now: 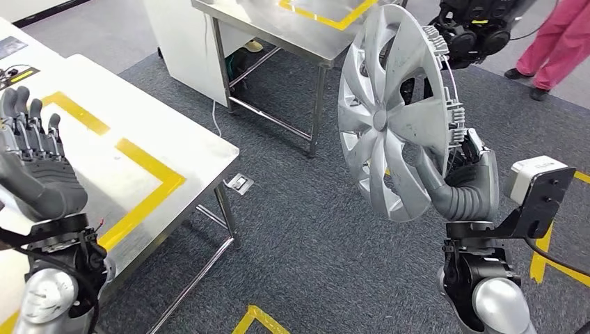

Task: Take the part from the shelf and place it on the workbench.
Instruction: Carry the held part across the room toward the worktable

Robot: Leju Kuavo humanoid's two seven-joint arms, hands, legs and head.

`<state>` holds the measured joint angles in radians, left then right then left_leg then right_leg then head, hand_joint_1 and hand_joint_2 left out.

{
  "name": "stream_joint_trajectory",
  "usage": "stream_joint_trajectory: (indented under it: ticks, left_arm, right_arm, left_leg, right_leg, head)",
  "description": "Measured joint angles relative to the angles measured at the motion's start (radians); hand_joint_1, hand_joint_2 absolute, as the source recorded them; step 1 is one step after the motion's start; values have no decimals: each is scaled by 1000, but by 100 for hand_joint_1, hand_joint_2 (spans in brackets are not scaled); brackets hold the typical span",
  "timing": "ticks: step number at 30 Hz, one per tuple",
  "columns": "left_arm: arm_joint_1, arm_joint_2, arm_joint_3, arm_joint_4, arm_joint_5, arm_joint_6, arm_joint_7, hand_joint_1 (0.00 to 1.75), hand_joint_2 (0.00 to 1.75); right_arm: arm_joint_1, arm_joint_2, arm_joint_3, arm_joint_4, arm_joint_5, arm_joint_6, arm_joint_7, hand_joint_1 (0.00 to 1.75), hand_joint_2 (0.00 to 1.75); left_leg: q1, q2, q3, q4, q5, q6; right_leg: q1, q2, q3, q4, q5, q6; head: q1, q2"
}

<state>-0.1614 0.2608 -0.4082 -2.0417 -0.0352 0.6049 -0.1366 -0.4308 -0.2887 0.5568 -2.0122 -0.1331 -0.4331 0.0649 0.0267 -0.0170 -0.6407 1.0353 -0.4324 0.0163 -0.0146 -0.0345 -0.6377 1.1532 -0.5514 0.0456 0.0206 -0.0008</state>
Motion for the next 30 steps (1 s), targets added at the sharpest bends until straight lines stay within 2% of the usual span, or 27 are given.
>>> stream_joint_trajectory:
  ticks: [2, 3, 4, 5, 6, 7, 8, 9, 10, 11, 12, 13, 14, 15, 16, 17, 18, 19, 20, 21, 22, 23, 24, 26, 30]
  left_arm:
    - [-2, 2, 1, 0, -1, -1, 1, 0, 0]
    - [-3, 3, 2, 0, -2, -1, 2, 0, 0]
    - [-3, 4, 3, 1, -4, -2, 5, 0, 0]
    - [-5, 5, 5, 0, -5, -4, 10, 0, 0]
    - [-8, 7, 8, -1, -6, -6, 15, 0, 0]
    - [-12, 9, 12, -2, -7, -8, 20, 0, 0]
    - [-17, 12, 16, -4, -8, -11, 25, 0, 0]
    - [-20, 15, 20, -5, -8, -13, 29, 0, 0]
    - [-22, 17, 23, -6, -8, -14, 33, 0, 0]
    - [-25, 20, 27, -7, -8, -16, 36, 0, 0]
    - [-25, 24, 30, -8, -9, -18, 38, 0, 0]
    - [-28, 29, 34, -8, -10, -20, 39, 0, 0]
    - [-32, 34, 39, -9, -12, -23, 41, 0, 0]
    - [-36, 38, 44, -9, -13, -24, 42, 0, 0]
    - [-40, 41, 47, -9, -14, -26, 44, 0, 0]
    - [-42, 42, 50, -9, -14, -28, 47, 0, 0]
    - [-42, 43, 51, -9, -15, -29, 49, 0, 0]
    - [-42, 44, 52, -9, -15, -30, 51, 0, 0]
    - [-43, 46, 54, -9, -16, -31, 52, 0, 0]
    - [-43, 48, 55, -10, -16, -32, 52, 0, 0]
    - [-45, 49, 56, -9, -16, -32, 52, 0, 0]
    - [-46, 50, 57, -10, -17, -34, 52, 0, 0]
    - [-47, 51, 57, -10, -17, -37, 52, 0, 0]
    - [-49, 51, 57, -10, -16, -41, 53, 0, 0]
    - [-49, 51, 56, -10, -16, -43, 53, 0, 0]
  right_arm:
    - [-3, -1, 0, 2, 0, 0, 1, 175, 175]
    - [-4, -1, 0, 4, -1, 1, 2, 175, 175]
    - [-5, -1, 0, 7, -2, 2, 3, 175, 175]
    - [-10, -2, 0, 10, -3, 3, 5, 175, 175]
    - [-18, -2, 0, 13, -4, 6, 6, 175, 175]
    - [-27, -2, 0, 16, -6, 9, 7, 175, 175]
    - [-38, -2, 0, 18, -8, 11, 8, 175, 175]
    - [-48, -2, 0, 21, -11, 14, 8, 175, 175]
    - [-55, -2, 1, 23, -13, 17, 7, 175, 175]
    - [-62, -1, 1, 27, -14, 18, 7, 175, 175]
    - [-68, -1, 2, 31, -16, 19, 8, 175, 175]
    - [-74, 0, 3, 36, -17, 20, 8, 175, 175]
    - [-81, 1, 5, 42, -19, 20, 8, 175, 175]
    - [-88, 2, 6, 46, -20, 20, 8, 175, 175]
    - [-93, 2, 7, 52, -22, 19, 8, 175, 175]
    - [-97, 2, 7, 56, -24, 19, 8, 175, 175]
    - [-99, 2, 7, 60, -25, 18, 8, 175, 175]
    - [-99, 2, 9, 65, -27, 18, 8, 175, 175]
    - [-98, 2, 10, 70, -29, 18, 8, 175, 175]
    - [-99, 3, 12, 74, -31, 18, 8, 175, 175]
    - [-99, 3, 12, 78, -32, 18, 8, 175, 175]
    - [-100, 3, 13, 80, -33, 18, 8, 175, 175]
    - [-101, 3, 13, 81, -33, 18, 8, 175, 175]
    - [-103, 3, 13, 83, -34, 17, 8, 175, 175]
    - [-103, 4, 14, 84, -34, 16, 7, 175, 175]
  left_leg:
    - [-3, -25, -2, 0, 3, 5]
    - [-5, -38, -3, 0, 4, 6]
    - [-8, -52, -3, 0, 5, 8]
    - [-10, -67, -3, 0, 6, 9]
    - [-12, -80, -3, 0, 8, 9]
    - [-12, -91, -5, -1, 10, 8]
    - [-9, -103, -8, -1, 13, 5]
    - [-5, -113, -13, -2, 17, 0]
    - [0, -124, -18, -5, 23, -6]
    - [3, -138, -22, -9, 29, -14]
    - [3, -136, -27, -10, 32, -19]
    - [0, -116, -34, -7, 29, -24]
    - [-4, -83, -48, 17, 12, -27]
    - [-6, -42, -71, 60, -14, -28]
    - [-7, -11, -98, 118, -44, -31]
    - [-5, 5, -125, 181, -70, -34]
    - [-3, 11, -141, 221, -80, -36]
    - [-1, 15, -140, 228, -73, -39]
    - [1, 20, -119, 196, -52, -41]
    - [3, 32, -81, 135, -26, -44]
    - [0, 51, -45, 76, -12, -45]
    - [-2, 65, -15, 29, -2, -41]
    - [-4, 73, -1, 6, -2, -35]
    - [-5, 65, 2, 3, -2, -24]
    - [-5, 59, -1, 5, -2, -20]
  right_leg:
    - [1, 21, -60, 128, -45, -3]
    - [2, 24, -78, 159, -46, -7]
    - [4, 27, -80, 153, -29, -14]
    - [7, 33, -64, 109, 4, -23]
    - [11, 48, -36, 40, 42, -34]
    - [12, 74, -8, -25, 69, -47]
    - [14, 98, 17, -77, 86, -57]
    - [16, 114, 32, -105, 91, -64]
    - [18, 118, 38, -114, 90, -67]
    - [21, 108, 43, -123, 95, -69]
    - [19, 93, 47, -135, 100, -67]
    - [16, 79, 53, -148, 106, -65]
    - [13, 63, 58, -161, 111, -64]
    - [10, 48, 61, -170, 115, -62]
    - [11, 35, 62, -172, 116, -62]
    - [11, 20, 61, -172, 116, -62]
    - [11, 6, 60, -171, 115, -61]
    - [10, -9, 59, -169, 114, -60]
    - [9, -23, 59, -166, 112, -57]
    - [8, -35, 58, -160, 108, -51]
    - [9, -45, 57, -153, 103, -44]
    - [11, -55, 55, -143, 98, -37]
    - [14, -62, 53, -136, 94, -30]
    - [17, -73, 51, -127, 91, -23]
    - [17, -78, 51, -127, 92, -21]
  head:
    - [9, 0]
    - [12, 0]
    - [15, 0]
    - [18, 0]
    - [21, 0]
    - [21, 0]
    - [19, 0]
    - [19, 0]
    - [20, 0]
    - [22, 0]
    - [26, 0]
    - [24, 0]
    - [19, 0]
    - [13, 0]
    - [6, 0]
    - [0, 0]
    - [-4, 0]
    - [-9, 0]
    - [-13, 0]
    - [-16, 0]
    - [-19, 0]
    - [-23, 0]
    - [-23, 0]
    - [-20, 0]
    - [-15, 0]
